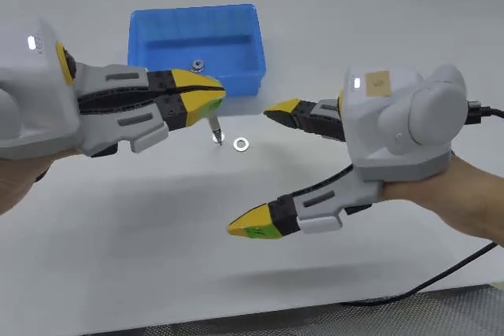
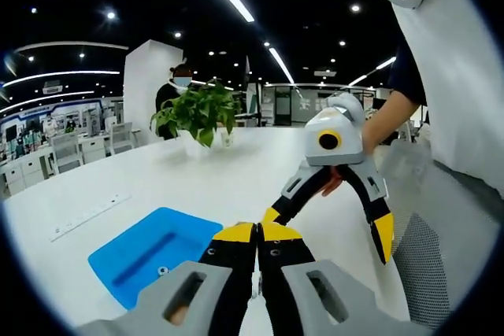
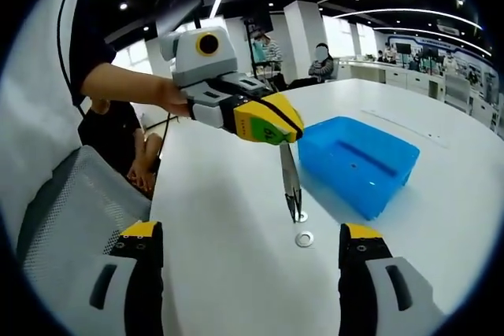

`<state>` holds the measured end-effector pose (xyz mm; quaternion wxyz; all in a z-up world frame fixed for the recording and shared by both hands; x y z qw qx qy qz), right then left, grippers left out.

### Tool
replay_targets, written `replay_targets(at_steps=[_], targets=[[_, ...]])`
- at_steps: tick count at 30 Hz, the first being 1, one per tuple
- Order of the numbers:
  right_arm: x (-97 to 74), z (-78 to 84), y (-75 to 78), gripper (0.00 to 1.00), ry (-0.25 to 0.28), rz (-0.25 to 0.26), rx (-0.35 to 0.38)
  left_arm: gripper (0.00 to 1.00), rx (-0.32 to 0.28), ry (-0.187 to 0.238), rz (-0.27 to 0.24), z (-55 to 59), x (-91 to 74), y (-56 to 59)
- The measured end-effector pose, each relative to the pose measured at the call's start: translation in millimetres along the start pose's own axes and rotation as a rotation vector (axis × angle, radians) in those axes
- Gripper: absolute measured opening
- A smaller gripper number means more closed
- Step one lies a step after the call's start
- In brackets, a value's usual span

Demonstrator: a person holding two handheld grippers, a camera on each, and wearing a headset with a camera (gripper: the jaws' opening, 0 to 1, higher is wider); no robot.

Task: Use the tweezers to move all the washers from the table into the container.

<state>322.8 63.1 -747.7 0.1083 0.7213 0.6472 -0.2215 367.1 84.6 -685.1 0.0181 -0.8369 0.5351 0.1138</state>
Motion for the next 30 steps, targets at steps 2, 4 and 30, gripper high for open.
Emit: replay_targets(at_steps=[2, 4, 30], targets=[[3.9, -2.4, 2.8, 0.85, -0.001, -0.008, -0.002, 0.04, 0.007, -0.013, 0.005, 0.2, 0.1, -0.7], [9.2, -5.1, 5.9, 0.80, -0.009, -0.022, -0.024, 0.04, 0.020, -0.038, 0.024, 0.5, 1.7, 1.7], [38.0, -16.5, 34.7, 0.15, -0.077, -0.177, -0.229, 0.04, 0.029, -0.108, 0.083, 2.5, 4.6, 7.9]])
Point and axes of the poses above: the centre of the closed fingertips' face, and the gripper's own axes: x roughly forward along the fingers, y roughly to its right, z roughly out of its underside, the point moved 1 cm from there along -x, roughly backward along the fingers, and after that the axes turned 5 degrees about -x, right-handed, at the moved point
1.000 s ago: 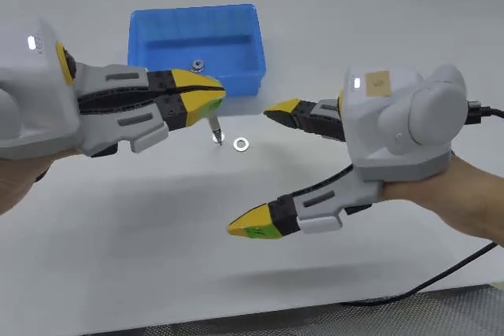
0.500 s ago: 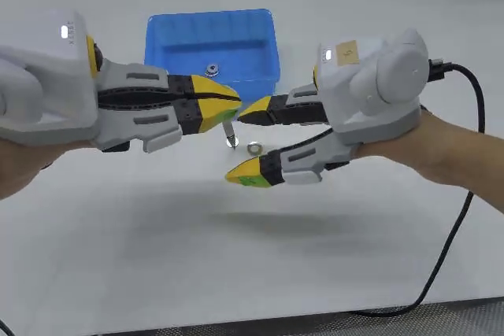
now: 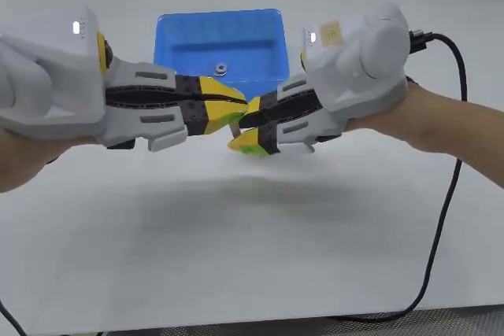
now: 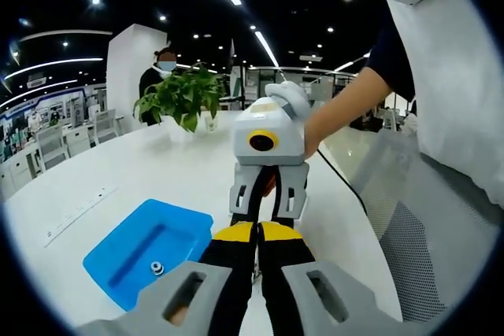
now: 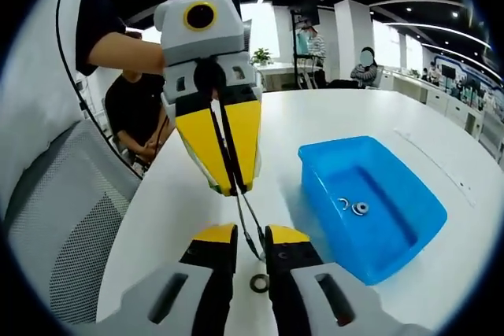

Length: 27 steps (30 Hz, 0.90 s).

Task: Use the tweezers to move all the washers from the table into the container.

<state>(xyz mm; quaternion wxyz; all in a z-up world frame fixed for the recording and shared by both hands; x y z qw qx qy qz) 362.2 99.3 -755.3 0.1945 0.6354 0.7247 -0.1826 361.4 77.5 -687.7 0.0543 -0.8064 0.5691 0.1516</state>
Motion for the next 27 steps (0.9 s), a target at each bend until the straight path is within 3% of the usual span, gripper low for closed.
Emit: replay_targets(at_steps=[15, 27], targets=[[6.3, 4.4, -0.2, 0.12, -0.009, -0.031, -0.065, 0.04, -0.007, -0.006, -0.003, 1.5, -0.5, -2.2], [8.1, 3.3, 0.1, 0.09, 0.047, 0.002, -0.120, 0.05, -0.052, -0.005, -0.038, 5.5, -4.4, -5.5]])
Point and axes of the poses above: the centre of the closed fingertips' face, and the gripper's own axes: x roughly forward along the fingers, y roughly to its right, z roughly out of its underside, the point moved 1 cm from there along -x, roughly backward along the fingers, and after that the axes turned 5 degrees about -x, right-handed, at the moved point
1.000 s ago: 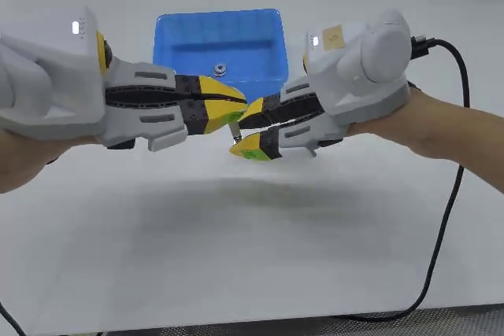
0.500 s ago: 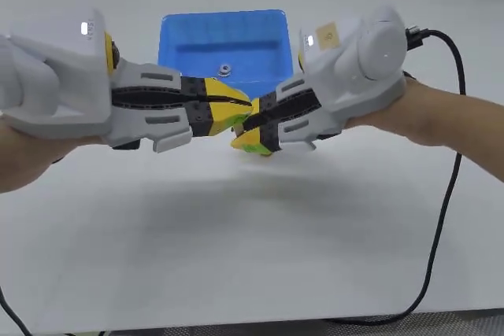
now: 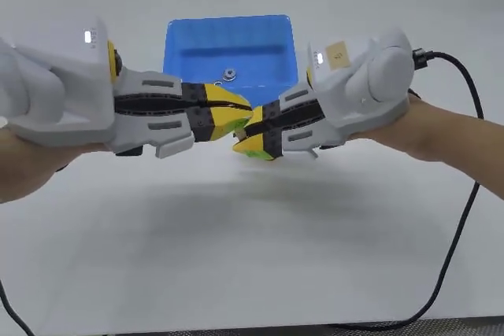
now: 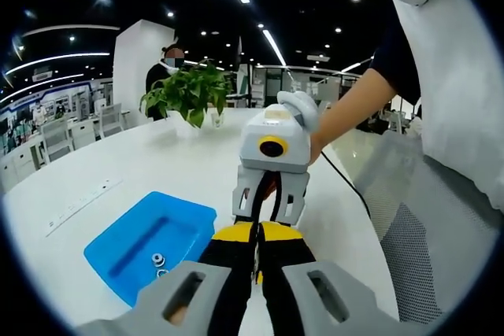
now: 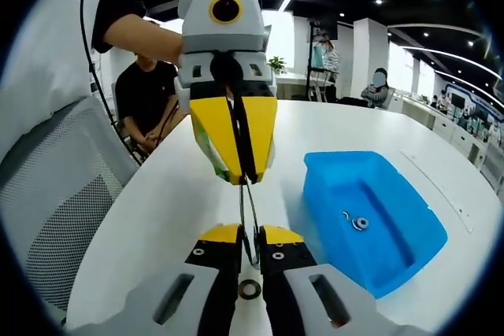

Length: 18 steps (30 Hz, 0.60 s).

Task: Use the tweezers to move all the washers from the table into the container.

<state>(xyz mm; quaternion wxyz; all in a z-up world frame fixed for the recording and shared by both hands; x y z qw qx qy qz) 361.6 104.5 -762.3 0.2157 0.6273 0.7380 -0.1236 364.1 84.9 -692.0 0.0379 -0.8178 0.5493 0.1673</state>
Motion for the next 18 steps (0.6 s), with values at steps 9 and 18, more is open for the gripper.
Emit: replay_targets(at_steps=[9, 18], targets=[[1.6, -2.6, -3.0, 0.09, 0.002, 0.007, -0.004, 0.07, -0.101, 0.067, -0.052, -1.5, -3.6, -0.8], [-5.7, -21.5, -0.2, 0.09, 0.009, 0.047, -0.021, 0.16, -0.119, 0.126, -0.124, -17.2, -33.1, -3.3]])
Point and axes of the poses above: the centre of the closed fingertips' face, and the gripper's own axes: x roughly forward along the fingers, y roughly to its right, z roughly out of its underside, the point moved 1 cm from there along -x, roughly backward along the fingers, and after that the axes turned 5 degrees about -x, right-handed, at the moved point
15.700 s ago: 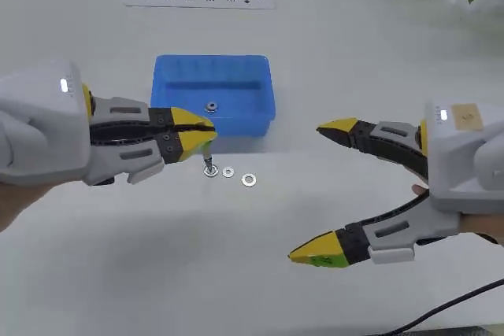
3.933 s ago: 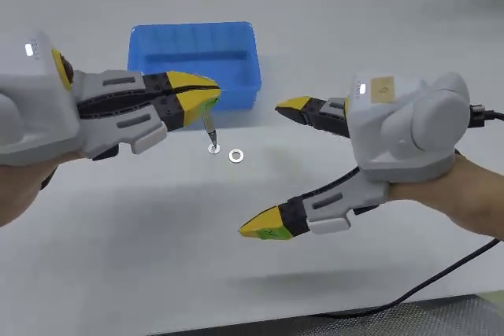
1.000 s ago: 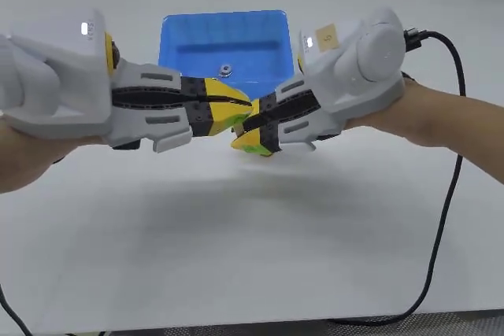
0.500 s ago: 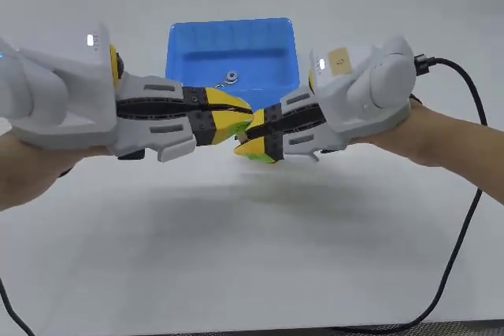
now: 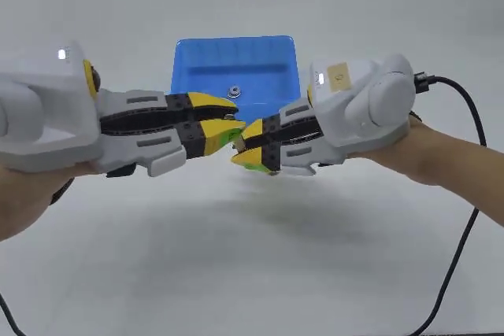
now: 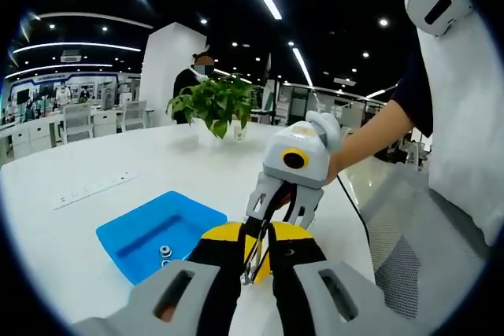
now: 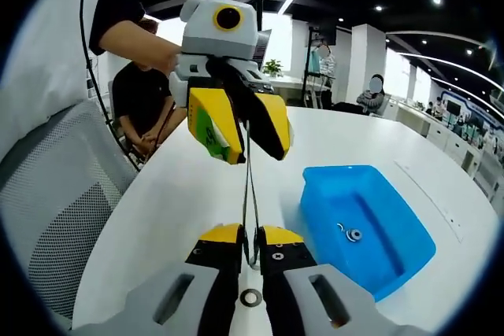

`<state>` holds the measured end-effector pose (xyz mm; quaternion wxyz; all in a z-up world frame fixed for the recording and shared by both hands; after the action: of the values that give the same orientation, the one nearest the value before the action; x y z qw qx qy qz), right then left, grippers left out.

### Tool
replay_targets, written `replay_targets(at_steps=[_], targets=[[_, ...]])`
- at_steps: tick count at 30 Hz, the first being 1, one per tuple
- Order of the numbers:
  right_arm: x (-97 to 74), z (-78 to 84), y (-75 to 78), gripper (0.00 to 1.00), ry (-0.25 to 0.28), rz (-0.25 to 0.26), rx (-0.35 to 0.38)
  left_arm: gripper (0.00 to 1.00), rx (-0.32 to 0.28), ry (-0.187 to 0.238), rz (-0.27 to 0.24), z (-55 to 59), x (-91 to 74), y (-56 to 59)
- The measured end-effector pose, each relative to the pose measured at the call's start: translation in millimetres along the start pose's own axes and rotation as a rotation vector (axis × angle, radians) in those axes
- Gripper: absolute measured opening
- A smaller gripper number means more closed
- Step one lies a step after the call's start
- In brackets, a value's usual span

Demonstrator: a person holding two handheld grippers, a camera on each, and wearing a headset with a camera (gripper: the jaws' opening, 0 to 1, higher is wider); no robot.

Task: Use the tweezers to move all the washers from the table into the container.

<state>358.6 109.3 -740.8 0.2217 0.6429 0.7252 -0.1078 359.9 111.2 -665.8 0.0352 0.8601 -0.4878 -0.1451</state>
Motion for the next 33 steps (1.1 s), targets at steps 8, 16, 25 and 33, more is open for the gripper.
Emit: replay_targets(at_steps=[8, 16, 25, 33], targets=[[-18.1, -26.9, 12.0, 0.09, 0.033, 0.044, -0.014, 0.27, -0.045, 0.078, -0.001, -12.5, -29.5, 18.9], [-36.9, -53.6, 40.2, 0.09, 0.073, 0.105, -0.027, 0.39, -0.040, 0.085, -0.054, -6.0, -48.2, 18.5], [-38.2, -61.4, 75.0, 0.09, 0.115, 0.153, -0.026, 0.64, -0.095, 0.108, -0.094, -0.3, -49.5, 21.2], [-22.8, -37.2, 100.7, 0.09, 0.103, 0.174, 0.028, 0.82, -0.118, 0.090, -0.154, 7.9, -53.8, 9.3]])
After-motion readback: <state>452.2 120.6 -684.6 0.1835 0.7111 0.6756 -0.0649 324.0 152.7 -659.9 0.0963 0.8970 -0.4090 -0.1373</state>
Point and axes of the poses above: the centre of the closed fingertips' face, and the gripper's own axes: x roughly forward along the fingers, y roughly to its right, z roughly out of its underside, the point moved 1 cm from there along -x, roughly backward along the fingers, and after that the axes turned 5 degrees about -x, right-handed, at the moved point
